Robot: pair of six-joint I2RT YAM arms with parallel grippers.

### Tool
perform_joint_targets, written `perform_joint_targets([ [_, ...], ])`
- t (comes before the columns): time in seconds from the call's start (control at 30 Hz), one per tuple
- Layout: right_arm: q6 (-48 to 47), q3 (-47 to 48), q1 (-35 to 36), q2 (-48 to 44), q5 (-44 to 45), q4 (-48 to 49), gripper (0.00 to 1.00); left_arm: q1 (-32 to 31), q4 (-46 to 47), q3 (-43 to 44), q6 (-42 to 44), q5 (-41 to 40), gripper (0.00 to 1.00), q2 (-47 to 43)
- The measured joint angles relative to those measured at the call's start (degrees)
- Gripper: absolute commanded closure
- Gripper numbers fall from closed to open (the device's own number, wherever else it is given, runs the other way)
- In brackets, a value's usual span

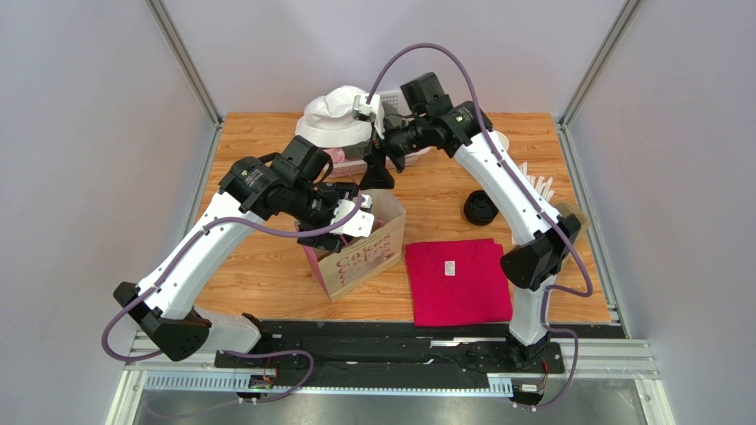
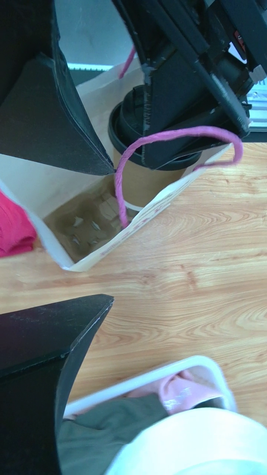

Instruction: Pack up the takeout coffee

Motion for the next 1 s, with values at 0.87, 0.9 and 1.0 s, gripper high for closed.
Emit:
perform_joint_targets([
  [0.87, -1.31, -4.11, 3.21, 3.76, 6.8, 6.21, 1.0, 3.78, 0.96, -5.99, -2.47, -1.73, 0.78, -1.55],
  [0.9, -0.55, -4.66, 3.23, 3.37, 7.65, 7.52, 1.0, 4.15, 1.42, -5.99, -2.84, -2.08, 0.78, -1.55],
  [1.0, 1.73, -11.21, 3.34, -1.05, 10.36, 13.38, 1.0, 4.92, 3.45, -6.69, -3.8, -3.37, 0.77, -1.57],
])
